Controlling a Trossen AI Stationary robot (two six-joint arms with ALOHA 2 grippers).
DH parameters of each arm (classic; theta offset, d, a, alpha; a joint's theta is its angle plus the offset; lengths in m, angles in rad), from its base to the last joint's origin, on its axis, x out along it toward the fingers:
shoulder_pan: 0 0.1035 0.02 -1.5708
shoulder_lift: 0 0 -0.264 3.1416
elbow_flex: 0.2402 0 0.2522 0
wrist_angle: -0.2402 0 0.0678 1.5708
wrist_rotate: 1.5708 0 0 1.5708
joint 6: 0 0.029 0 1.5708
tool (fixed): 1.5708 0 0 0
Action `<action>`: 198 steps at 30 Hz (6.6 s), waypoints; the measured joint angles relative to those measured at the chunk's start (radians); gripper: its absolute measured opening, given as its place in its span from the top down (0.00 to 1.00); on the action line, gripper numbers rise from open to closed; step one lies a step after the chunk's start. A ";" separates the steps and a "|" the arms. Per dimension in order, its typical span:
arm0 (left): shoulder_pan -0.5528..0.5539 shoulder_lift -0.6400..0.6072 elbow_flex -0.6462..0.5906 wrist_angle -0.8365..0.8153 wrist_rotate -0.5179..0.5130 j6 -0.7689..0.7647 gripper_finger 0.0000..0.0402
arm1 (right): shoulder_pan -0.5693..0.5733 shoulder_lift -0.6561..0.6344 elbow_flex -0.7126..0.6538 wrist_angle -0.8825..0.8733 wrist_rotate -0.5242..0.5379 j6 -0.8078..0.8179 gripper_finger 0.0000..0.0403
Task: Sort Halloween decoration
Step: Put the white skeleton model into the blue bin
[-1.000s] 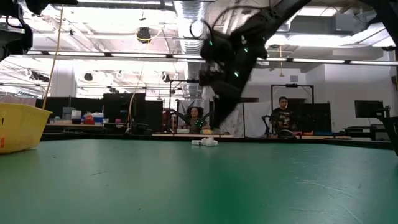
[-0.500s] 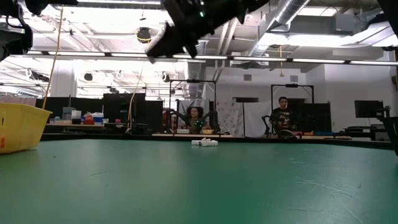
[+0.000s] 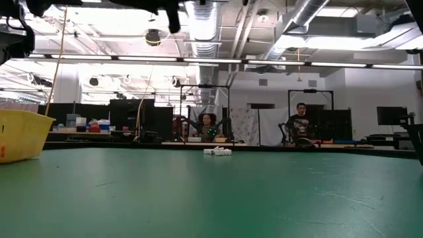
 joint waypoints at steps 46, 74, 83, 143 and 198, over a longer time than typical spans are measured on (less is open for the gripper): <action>0.000 0.000 0.000 0.000 0.042 -0.052 0.44 | 0.240 0.617 0.757 -0.405 -0.166 0.135 0.99; 0.000 0.000 0.000 0.002 0.070 -0.052 0.44 | 0.148 0.377 0.758 -0.869 -0.150 0.003 0.70; 0.000 0.000 0.000 0.002 0.070 -0.052 0.44 | -0.009 0.136 0.759 -1.332 -0.063 -0.142 0.70; 0.000 0.000 0.000 0.000 0.036 0.002 0.44 | -0.435 0.075 -0.059 -1.003 -0.065 0.512 0.70; 0.000 0.000 0.000 0.000 0.042 0.000 0.44 | -0.265 0.057 0.098 -1.090 0.060 0.573 1.00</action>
